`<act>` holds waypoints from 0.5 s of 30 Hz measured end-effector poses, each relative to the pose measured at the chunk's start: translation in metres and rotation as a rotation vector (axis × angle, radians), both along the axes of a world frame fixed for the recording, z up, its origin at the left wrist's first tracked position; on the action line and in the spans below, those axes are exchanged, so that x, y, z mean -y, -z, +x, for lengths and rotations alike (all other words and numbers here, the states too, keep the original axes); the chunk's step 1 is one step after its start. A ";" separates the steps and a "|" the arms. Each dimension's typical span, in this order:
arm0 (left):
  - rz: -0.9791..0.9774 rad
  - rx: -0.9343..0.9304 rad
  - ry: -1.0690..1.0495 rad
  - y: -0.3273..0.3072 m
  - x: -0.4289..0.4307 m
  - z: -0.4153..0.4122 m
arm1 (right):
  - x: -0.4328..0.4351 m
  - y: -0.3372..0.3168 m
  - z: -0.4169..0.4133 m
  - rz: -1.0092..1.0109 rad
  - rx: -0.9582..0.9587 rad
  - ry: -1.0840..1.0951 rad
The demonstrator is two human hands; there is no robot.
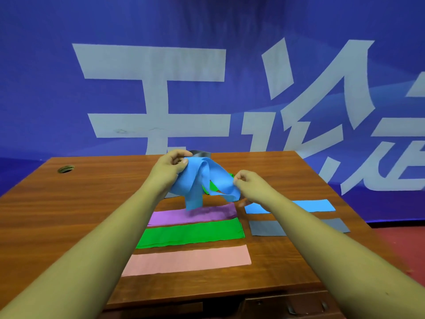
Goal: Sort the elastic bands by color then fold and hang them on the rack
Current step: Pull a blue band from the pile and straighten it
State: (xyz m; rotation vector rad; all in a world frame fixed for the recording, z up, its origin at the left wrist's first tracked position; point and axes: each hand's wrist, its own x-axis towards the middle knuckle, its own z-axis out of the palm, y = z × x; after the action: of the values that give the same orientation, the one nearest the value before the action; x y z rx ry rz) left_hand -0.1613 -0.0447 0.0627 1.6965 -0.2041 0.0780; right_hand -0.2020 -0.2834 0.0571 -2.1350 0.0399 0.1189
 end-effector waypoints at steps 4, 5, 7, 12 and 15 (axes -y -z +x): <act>0.104 0.018 -0.042 0.007 0.001 0.028 | -0.007 0.009 0.021 0.104 -0.015 0.042; 0.124 0.025 -0.055 0.009 0.000 0.037 | -0.009 0.010 0.028 0.112 0.010 0.054; 0.158 0.048 -0.060 0.013 -0.003 0.053 | -0.012 0.013 0.044 0.130 0.077 0.078; 0.389 0.063 -0.016 0.035 -0.014 0.083 | -0.021 0.015 0.080 0.159 0.190 0.142; 0.574 0.089 -0.079 0.053 -0.017 0.095 | -0.030 0.014 0.097 0.222 0.282 0.168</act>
State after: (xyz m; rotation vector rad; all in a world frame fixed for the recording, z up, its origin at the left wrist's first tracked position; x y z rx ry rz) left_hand -0.0664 -0.0275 0.0100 2.2760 -0.2411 0.1660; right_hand -0.1049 -0.2537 0.0427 -1.8998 0.0388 -0.2652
